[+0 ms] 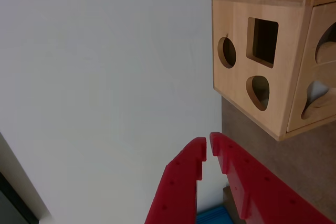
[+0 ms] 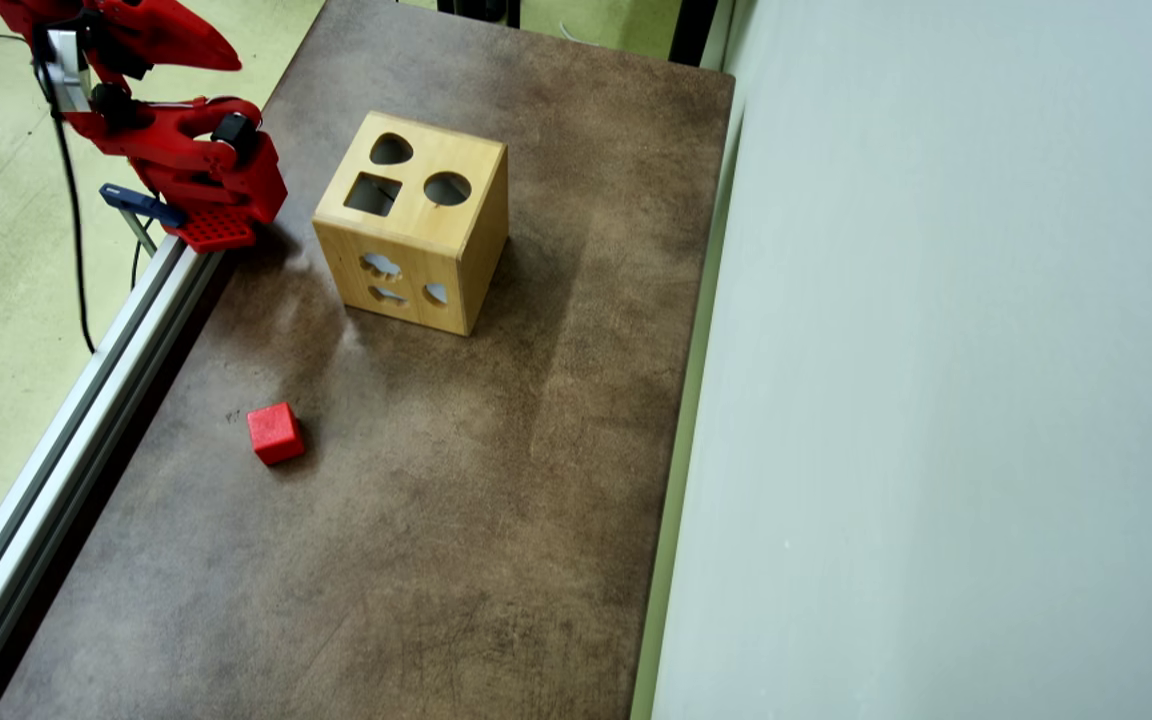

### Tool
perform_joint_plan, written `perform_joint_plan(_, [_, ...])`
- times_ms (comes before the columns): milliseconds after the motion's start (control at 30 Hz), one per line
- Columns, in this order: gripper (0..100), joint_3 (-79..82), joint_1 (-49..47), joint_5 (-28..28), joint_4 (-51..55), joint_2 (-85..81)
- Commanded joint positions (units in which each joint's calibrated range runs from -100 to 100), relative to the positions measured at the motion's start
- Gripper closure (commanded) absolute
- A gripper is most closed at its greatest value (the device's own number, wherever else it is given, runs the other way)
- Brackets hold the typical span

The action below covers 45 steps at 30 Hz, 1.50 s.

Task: Pick and place the red cube on the square hole

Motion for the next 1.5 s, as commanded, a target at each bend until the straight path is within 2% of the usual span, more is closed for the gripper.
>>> perform_joint_plan(0, [98,0.12,-0.14,0.49,0.41,0.35])
perform_joint_plan(500, [98,-0.05,-0.14,0.49,-0.15,0.86])
perform_joint_plan(600, [98,-2.29,-0.14,0.54,-0.07,6.72])
perform_joint_plan(833, [98,-25.81,0.01,0.63,0.17,31.35])
perform_joint_plan(1067, [98,-44.69,0.08,1.03,0.01,43.83])
perform_joint_plan(1133, [98,-45.58,0.08,3.47,0.01,46.04])
perform_joint_plan(1467, [98,-44.78,0.16,24.62,0.17,48.25])
